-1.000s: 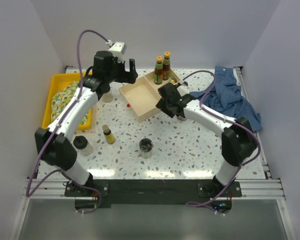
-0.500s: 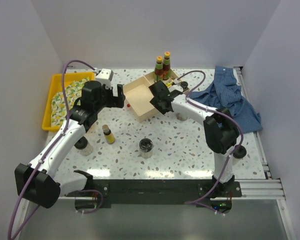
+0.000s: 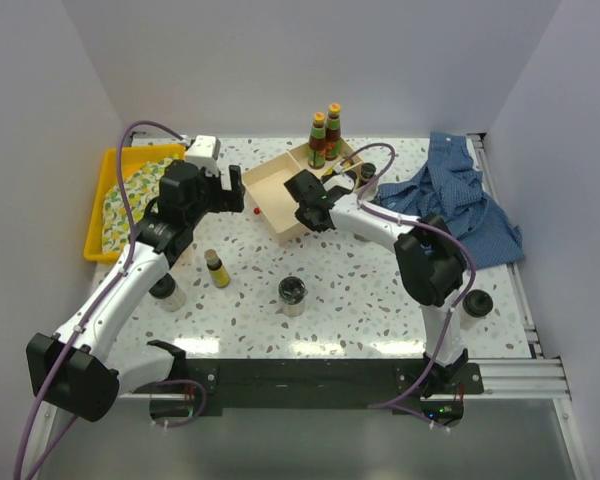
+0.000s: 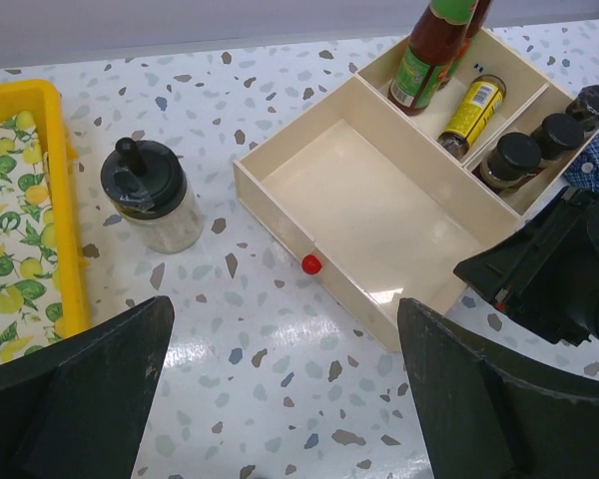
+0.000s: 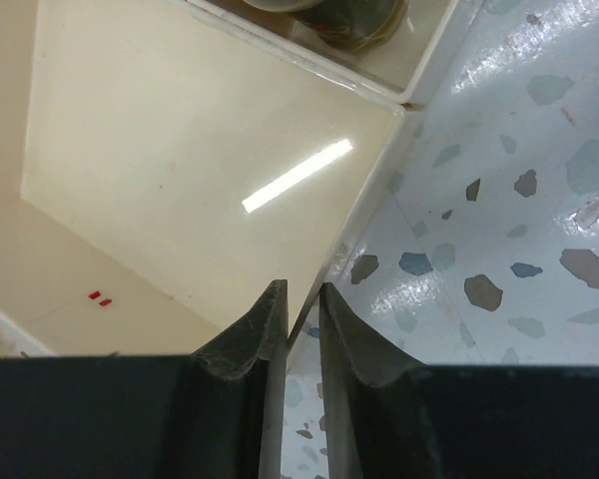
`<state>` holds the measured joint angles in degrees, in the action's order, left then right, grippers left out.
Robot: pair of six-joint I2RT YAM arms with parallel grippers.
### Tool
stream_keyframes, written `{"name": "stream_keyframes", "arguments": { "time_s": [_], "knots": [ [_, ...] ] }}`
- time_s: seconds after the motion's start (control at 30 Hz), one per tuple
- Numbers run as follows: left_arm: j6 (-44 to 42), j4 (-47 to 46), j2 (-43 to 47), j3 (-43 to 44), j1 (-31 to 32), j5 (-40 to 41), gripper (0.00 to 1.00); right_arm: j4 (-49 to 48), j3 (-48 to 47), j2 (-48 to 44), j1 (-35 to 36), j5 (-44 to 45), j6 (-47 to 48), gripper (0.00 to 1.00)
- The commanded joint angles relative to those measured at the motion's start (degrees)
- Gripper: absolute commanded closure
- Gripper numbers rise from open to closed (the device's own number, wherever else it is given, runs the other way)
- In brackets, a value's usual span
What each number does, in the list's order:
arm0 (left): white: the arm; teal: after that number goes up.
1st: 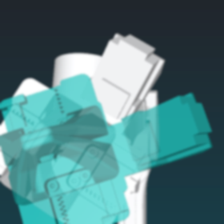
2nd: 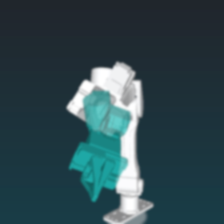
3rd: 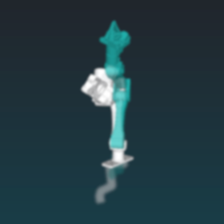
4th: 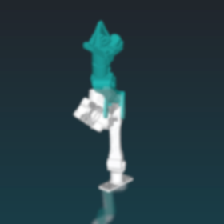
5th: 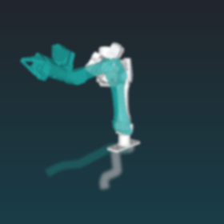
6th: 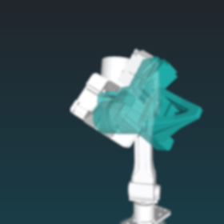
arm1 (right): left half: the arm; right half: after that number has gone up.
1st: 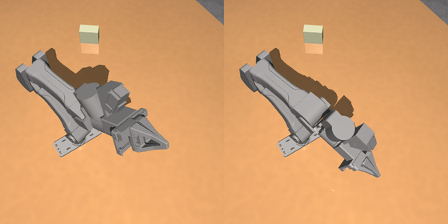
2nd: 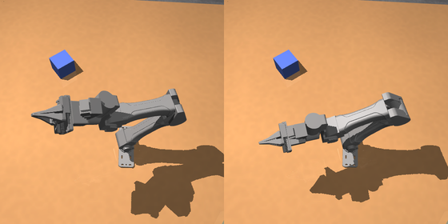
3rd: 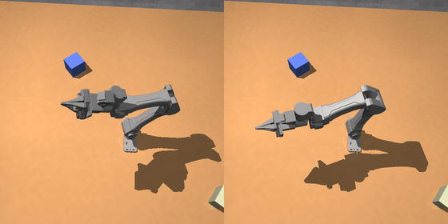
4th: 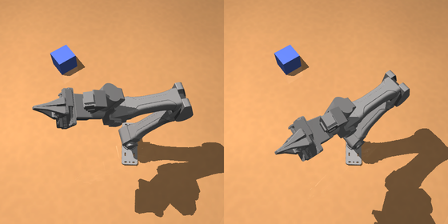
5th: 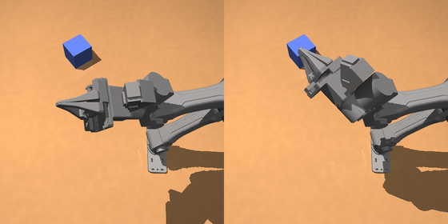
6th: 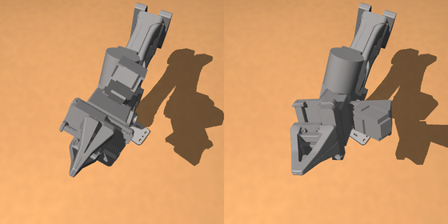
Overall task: Organize the condiment bottles
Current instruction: Move the storage box to the center of the board.
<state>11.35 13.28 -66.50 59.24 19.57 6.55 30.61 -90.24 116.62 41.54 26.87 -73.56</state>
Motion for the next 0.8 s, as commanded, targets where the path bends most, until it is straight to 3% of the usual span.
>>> {"name": "stream_keyframes", "arguments": {
  "time_s": [0.0,0.27,0.6,0.77],
  "knots": [
    [-0.98,-2.82,1.46,-0.27,0.03,1.89,0.00,1.91,2.34,-2.88,2.76,1.60,0.87,0.86],
    [-1.07,-2.64,1.20,-0.36,-0.06,3.12,0.00,2.00,7.88,-7.80,4.69,3.19,0.17,1.00],
    [-1.07,-1.68,-0.99,0.78,-0.06,5.94,0.00,-0.46,13.23,-12.99,7.76,2.30,5.27,1.00],
    [-0.45,0.96,-4.07,5.09,-0.06,0.76,0.00,-2.13,16.14,-15.01,9.52,2.40,6.41,1.00]
  ]
}}
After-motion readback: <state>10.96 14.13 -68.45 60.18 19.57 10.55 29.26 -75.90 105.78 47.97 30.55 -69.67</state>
